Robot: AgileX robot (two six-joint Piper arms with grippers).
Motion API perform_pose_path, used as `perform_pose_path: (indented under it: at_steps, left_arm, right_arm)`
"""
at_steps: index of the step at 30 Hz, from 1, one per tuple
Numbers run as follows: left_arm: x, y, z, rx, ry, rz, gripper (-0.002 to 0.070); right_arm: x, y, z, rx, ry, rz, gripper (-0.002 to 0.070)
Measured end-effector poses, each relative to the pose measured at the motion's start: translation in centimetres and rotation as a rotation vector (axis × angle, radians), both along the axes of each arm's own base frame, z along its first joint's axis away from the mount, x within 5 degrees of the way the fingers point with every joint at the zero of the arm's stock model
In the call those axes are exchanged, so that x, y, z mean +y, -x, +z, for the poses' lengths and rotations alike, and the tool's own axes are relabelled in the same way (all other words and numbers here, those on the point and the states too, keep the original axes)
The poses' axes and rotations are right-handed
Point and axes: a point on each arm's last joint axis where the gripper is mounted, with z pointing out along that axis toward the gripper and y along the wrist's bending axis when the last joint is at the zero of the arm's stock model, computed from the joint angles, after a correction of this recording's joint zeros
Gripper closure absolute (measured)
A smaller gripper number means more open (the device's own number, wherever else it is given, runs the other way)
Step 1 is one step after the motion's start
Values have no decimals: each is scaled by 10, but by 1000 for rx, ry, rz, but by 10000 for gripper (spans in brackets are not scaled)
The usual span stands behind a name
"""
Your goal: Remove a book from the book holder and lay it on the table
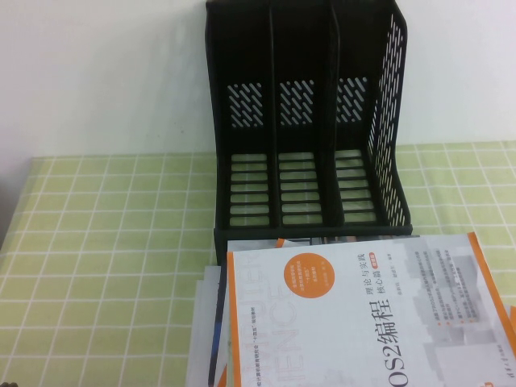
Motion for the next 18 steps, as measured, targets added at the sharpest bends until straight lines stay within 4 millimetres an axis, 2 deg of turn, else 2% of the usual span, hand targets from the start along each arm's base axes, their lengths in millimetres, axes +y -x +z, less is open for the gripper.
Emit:
perform_pose_path:
  at_steps: [6, 12, 18]
  left_arm:
    - [0, 0, 0, 0, 0, 0, 678]
    - [0, 0, 0, 0, 0, 0, 678]
    - [0, 0, 0, 0, 0, 0, 678]
  right_arm:
    - [12, 0, -56, 165, 112, 112, 678]
    - [9, -5, -103, 228, 70, 14, 678]
    - [5, -4, -120, 321, 53, -53, 678]
